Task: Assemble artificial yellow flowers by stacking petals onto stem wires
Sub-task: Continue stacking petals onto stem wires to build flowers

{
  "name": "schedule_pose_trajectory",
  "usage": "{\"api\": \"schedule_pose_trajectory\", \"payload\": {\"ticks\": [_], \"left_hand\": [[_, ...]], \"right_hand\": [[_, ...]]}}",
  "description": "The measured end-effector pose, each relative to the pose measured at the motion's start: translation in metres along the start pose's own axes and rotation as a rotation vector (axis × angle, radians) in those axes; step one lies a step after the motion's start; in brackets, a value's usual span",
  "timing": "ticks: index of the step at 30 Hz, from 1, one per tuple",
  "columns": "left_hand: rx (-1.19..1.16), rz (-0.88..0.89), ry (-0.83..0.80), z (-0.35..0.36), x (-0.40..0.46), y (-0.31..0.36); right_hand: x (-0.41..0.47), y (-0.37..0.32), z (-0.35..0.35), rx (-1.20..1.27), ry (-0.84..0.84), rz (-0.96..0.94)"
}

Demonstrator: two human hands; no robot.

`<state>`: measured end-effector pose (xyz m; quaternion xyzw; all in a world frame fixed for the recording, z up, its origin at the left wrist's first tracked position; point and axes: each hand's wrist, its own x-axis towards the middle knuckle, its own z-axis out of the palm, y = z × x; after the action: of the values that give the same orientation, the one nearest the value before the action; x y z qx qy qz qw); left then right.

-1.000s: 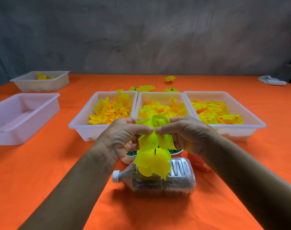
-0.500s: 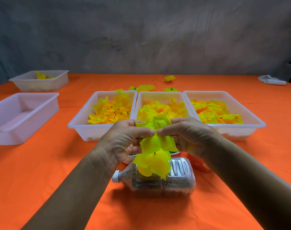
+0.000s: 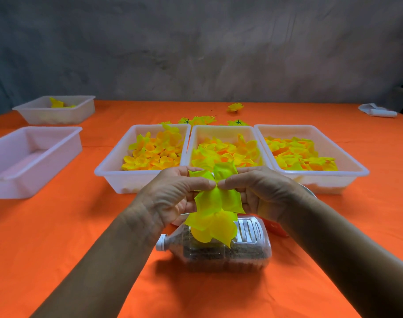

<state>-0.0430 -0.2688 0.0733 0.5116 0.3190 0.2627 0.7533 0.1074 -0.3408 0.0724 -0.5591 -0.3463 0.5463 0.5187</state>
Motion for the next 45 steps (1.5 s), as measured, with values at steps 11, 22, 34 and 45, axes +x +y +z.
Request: {"api": "schedule_pose_trajectory", "payload": {"ticks": [11, 22, 34, 45], "left_hand": [[-0.033, 0.004, -0.050, -0.0019, 0.0011, -0.0027], [-0.059, -0.062, -0.077, 0.0026, 0.0010, -0.0025], [0.025, -0.042, -0.067, 0.0019, 0.0010, 0.0003], [0.076, 0.067, -0.022, -0.0032, 0.0065, -0.0077]], "right_hand": [[-0.0029, 0.0004, 0.0005, 0.007, 0.006, -0.028], [-0.0033, 0.0005, 0.0030, 0.013, 0.010, -0.032], [-0.0063, -0.0009, 0.0070, 0.009, 0.074, -0.007], [-0.0054, -0.0005, 0.0089, 0.054, 0.051, -0.052]]}}
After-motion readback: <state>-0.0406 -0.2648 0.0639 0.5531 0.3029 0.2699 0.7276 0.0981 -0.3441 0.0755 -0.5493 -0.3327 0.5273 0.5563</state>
